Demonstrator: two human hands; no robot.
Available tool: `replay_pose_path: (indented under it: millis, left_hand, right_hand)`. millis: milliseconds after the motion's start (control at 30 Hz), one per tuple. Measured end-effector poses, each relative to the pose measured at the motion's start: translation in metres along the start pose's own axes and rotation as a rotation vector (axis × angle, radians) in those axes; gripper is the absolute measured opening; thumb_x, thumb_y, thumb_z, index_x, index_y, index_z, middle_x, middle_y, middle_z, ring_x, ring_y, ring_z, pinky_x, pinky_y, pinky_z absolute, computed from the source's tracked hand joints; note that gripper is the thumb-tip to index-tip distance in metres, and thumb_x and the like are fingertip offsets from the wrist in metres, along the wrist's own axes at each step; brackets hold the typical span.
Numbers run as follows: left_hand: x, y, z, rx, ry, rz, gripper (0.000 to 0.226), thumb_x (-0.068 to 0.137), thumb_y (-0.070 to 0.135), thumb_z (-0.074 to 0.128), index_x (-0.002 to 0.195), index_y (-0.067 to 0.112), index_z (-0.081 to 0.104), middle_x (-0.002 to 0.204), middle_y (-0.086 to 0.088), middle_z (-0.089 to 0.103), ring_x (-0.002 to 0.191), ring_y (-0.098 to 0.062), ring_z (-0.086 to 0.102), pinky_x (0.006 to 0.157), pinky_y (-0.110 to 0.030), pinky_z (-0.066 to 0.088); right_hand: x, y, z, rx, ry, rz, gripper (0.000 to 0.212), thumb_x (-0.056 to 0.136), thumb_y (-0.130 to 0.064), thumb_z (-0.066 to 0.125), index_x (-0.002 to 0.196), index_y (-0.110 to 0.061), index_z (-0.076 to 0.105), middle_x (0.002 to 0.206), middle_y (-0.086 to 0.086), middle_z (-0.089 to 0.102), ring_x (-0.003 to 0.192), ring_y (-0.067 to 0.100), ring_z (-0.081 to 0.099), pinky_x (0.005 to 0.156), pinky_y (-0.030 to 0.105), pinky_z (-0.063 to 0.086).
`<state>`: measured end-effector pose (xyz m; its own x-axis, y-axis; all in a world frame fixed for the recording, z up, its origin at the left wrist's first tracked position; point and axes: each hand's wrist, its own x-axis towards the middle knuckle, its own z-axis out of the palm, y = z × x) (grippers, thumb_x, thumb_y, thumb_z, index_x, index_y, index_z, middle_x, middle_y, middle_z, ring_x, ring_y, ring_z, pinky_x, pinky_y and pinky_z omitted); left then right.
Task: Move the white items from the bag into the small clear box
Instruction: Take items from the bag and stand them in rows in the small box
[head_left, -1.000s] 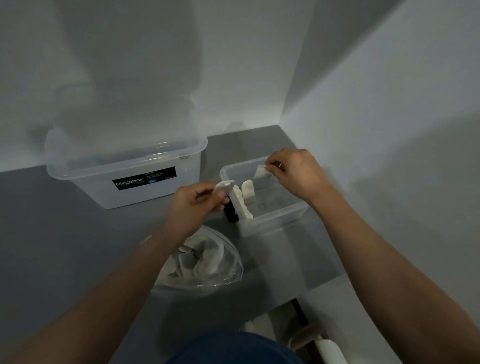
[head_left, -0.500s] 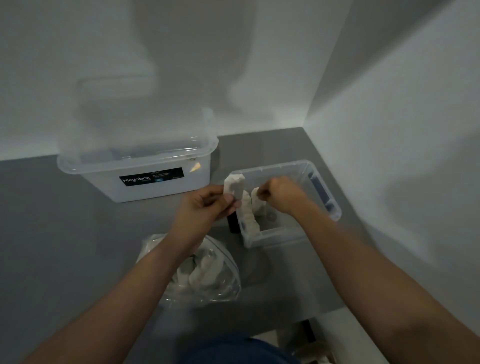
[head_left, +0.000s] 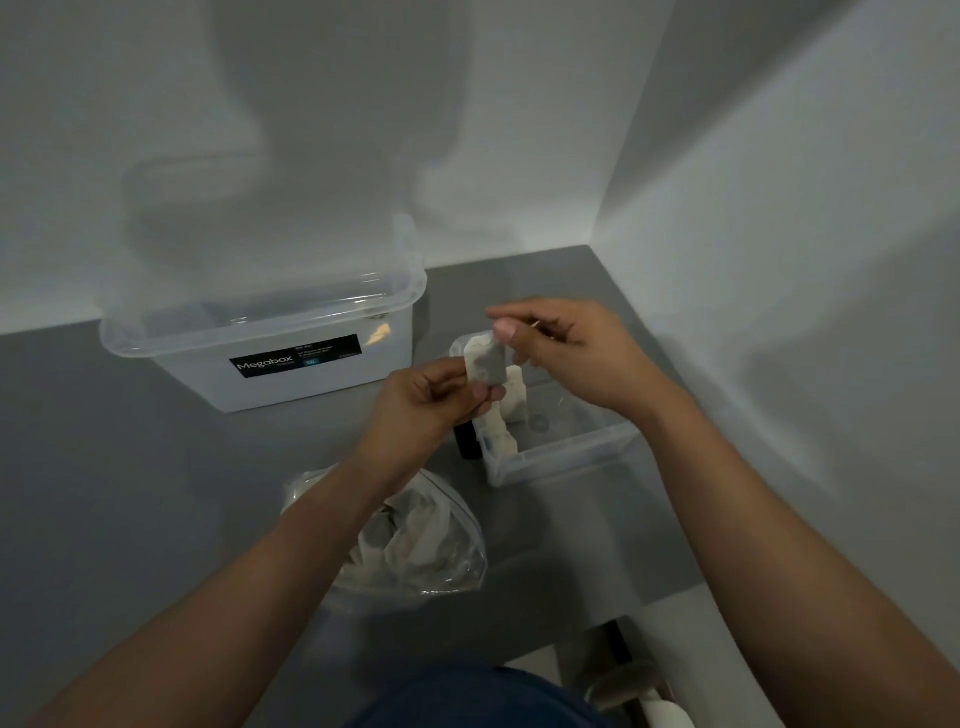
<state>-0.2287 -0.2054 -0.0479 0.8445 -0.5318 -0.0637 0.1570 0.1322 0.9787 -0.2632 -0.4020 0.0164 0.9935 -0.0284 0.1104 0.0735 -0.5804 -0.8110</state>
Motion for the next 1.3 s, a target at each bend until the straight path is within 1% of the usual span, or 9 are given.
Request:
replay_pose_path:
  millis: [167, 267, 367, 467, 533, 633, 800, 1033, 1300]
  left_hand:
    - [0.004, 0.005, 0.006, 0.08, -0.068, 0.025, 0.028, 0.094, -0.002, 0.065, 0.121, 0.002, 0.07, 0.105, -0.014, 0.077, 0.104, -0.026, 0.074, 0.095, -0.036, 0.058]
    - [0.008, 0.006, 0.006, 0.307, -0.055, 0.09, 0.036, 0.092, 0.009, 0.073, 0.127, 0.015, 0.069, 0.111, 0.001, 0.077, 0.105, -0.013, 0.072, 0.096, -0.035, 0.058]
    - [0.013, 0.004, -0.001, 0.722, 0.033, 0.137, 0.063, 0.079, 0.039, 0.084, 0.137, 0.034, 0.059, 0.128, 0.019, 0.06, 0.112, 0.004, 0.059, 0.097, -0.026, 0.053]
    - [0.016, 0.0, -0.01, 0.938, -0.047, 0.042, 0.103, 0.064, 0.062, 0.086, 0.152, 0.031, 0.041, 0.154, 0.009, 0.039, 0.138, -0.011, 0.041, 0.114, -0.034, 0.038]
    - [0.016, -0.005, -0.013, 1.055, -0.127, -0.036, 0.119, 0.061, 0.072, 0.082, 0.158, 0.028, 0.029, 0.166, 0.007, 0.022, 0.15, -0.015, 0.026, 0.118, -0.034, 0.026]
    - [0.016, -0.011, -0.015, 1.133, -0.17, -0.051, 0.12, 0.063, 0.074, 0.08, 0.159, 0.027, 0.025, 0.169, 0.006, 0.014, 0.153, -0.017, 0.021, 0.12, -0.037, 0.025]
    - [0.018, -0.01, -0.015, 1.198, -0.18, -0.056, 0.125, 0.063, 0.077, 0.077, 0.16, 0.023, 0.021, 0.17, 0.006, 0.011, 0.153, -0.017, 0.018, 0.122, -0.037, 0.023]
    - [0.017, -0.009, -0.014, 1.228, -0.178, -0.067, 0.123, 0.065, 0.077, 0.075, 0.161, 0.024, 0.018, 0.17, 0.007, 0.01, 0.153, -0.018, 0.017, 0.124, -0.04, 0.023]
    - [0.017, -0.006, -0.014, 1.248, -0.188, -0.04, 0.119, 0.068, 0.077, 0.072, 0.161, 0.024, 0.02, 0.169, 0.006, 0.012, 0.153, -0.018, 0.018, 0.122, -0.037, 0.022]
  right_hand:
    - [-0.004, -0.006, -0.014, -0.383, -0.023, -0.134, 0.015, 0.095, -0.034, 0.07, 0.105, -0.028, 0.078, 0.096, -0.018, 0.073, 0.086, -0.001, 0.067, 0.081, 0.026, 0.055]
    - [-0.006, -0.002, -0.02, -0.462, 0.017, -0.163, 0.014, 0.096, -0.034, 0.069, 0.104, -0.027, 0.079, 0.095, -0.019, 0.069, 0.083, 0.001, 0.063, 0.079, 0.025, 0.053]
    - [-0.003, 0.01, -0.023, -0.493, 0.165, -0.145, 0.016, 0.097, -0.028, 0.067, 0.105, -0.023, 0.08, 0.096, -0.01, 0.072, 0.079, 0.004, 0.061, 0.078, 0.024, 0.051]
    - [0.001, 0.028, -0.02, -0.582, 0.096, -0.068, 0.018, 0.098, -0.029, 0.065, 0.108, -0.024, 0.079, 0.102, -0.007, 0.076, 0.081, 0.003, 0.06, 0.082, 0.026, 0.052]
    - [0.004, 0.042, -0.015, -0.592, 0.005, 0.015, 0.017, 0.097, -0.03, 0.066, 0.107, -0.025, 0.079, 0.101, -0.008, 0.077, 0.084, 0.004, 0.065, 0.087, 0.027, 0.052]
    - [0.011, 0.062, -0.005, -0.582, -0.14, 0.135, 0.016, 0.096, -0.028, 0.068, 0.107, -0.024, 0.079, 0.104, -0.007, 0.077, 0.09, 0.01, 0.069, 0.088, 0.035, 0.058]
    - [0.028, 0.092, 0.015, -0.602, -0.382, 0.223, 0.018, 0.094, -0.024, 0.069, 0.109, -0.019, 0.079, 0.111, -0.001, 0.076, 0.097, 0.017, 0.067, 0.089, 0.029, 0.05]
    - [0.044, 0.112, 0.033, -0.629, -0.313, 0.271, 0.02, 0.091, -0.027, 0.073, 0.109, -0.021, 0.079, 0.109, -0.001, 0.077, 0.099, 0.02, 0.07, 0.095, 0.035, 0.055]
    - [0.036, 0.112, 0.033, -0.647, -0.221, 0.31, 0.021, 0.092, -0.029, 0.072, 0.11, -0.021, 0.078, 0.106, 0.003, 0.077, 0.096, 0.023, 0.07, 0.086, 0.035, 0.057]
